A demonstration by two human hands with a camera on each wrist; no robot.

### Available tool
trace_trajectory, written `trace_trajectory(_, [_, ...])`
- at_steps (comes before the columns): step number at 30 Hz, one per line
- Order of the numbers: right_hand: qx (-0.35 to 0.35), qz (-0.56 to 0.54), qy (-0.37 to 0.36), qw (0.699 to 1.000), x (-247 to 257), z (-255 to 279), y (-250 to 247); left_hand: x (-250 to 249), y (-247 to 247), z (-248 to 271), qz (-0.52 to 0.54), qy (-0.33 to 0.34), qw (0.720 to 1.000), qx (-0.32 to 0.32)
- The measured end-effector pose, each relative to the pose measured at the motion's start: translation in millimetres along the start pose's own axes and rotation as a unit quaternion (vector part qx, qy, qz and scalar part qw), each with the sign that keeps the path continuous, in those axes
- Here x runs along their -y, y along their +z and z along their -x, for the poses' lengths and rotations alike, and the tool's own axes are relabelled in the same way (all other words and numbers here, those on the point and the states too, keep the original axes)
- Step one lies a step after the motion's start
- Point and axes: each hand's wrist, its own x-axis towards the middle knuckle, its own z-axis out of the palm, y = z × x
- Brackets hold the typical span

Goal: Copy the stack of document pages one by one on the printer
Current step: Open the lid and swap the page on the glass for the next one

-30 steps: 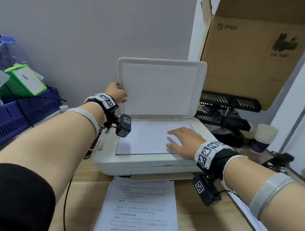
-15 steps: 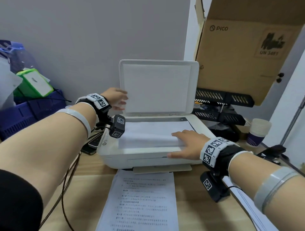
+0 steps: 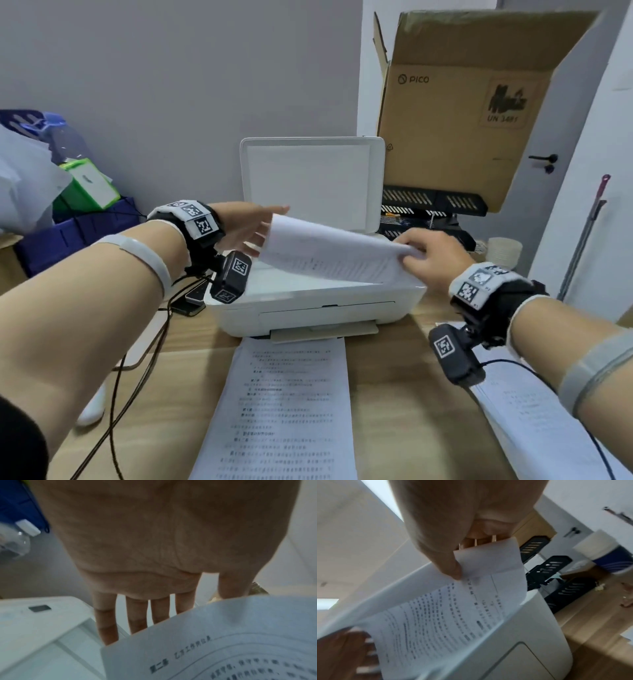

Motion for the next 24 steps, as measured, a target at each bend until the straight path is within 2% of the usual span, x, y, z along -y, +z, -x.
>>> trace_trajectory(3, [-0.053, -0.067, 0.034, 0.996, -16.9, 8.2, -27.8, -12.3, 19.7, -0.9, 0.061, 0.064, 0.995, 0.036])
trace_trajectory(6, [-0.071, -0.123, 0.080, 0.987, -39.3, 28.5, -50.9, -23.7, 55.5, -11.7, 0.020, 0.131, 0.990, 0.039])
trace_trajectory(10, [-0.064, -0.116, 0.159, 0.978, -73.6, 66.1, -77.6, -42.7, 110.3, -39.0, -0.043, 0.174, 0.984, 0.006])
trace_trajectory(14, [-0.036, -0.124, 0.230, 0.965, -106.2, 110.1, -100.3, -62.0, 168.5, -60.4, -0.061, 0.165, 0.984, 0.017])
trace_trajectory(16, [-0.036, -0.055, 0.267, 0.962, -123.8, 131.2, -108.8, -68.7, 200.2, -66.1, -0.097, 0.163, 0.982, 0.024])
trace_trajectory(19, [-0.027, 0.028, 0.342, 0.939, -158.7, 159.1, -113.9, -70.1, 248.0, -72.1, -0.162, 0.181, 0.970, 0.009])
trace_trajectory(22, [0.007, 0.063, 0.399, 0.915, -185.4, 185.4, -111.8, -62.7, 292.9, -81.2, -0.118, 0.158, 0.979, 0.041])
trace_trajectory(24, [0.008, 0.054, 0.434, 0.899, -200.6, 199.0, -108.5, -56.5, 316.0, -83.0, -0.126, 0.150, 0.978, 0.075])
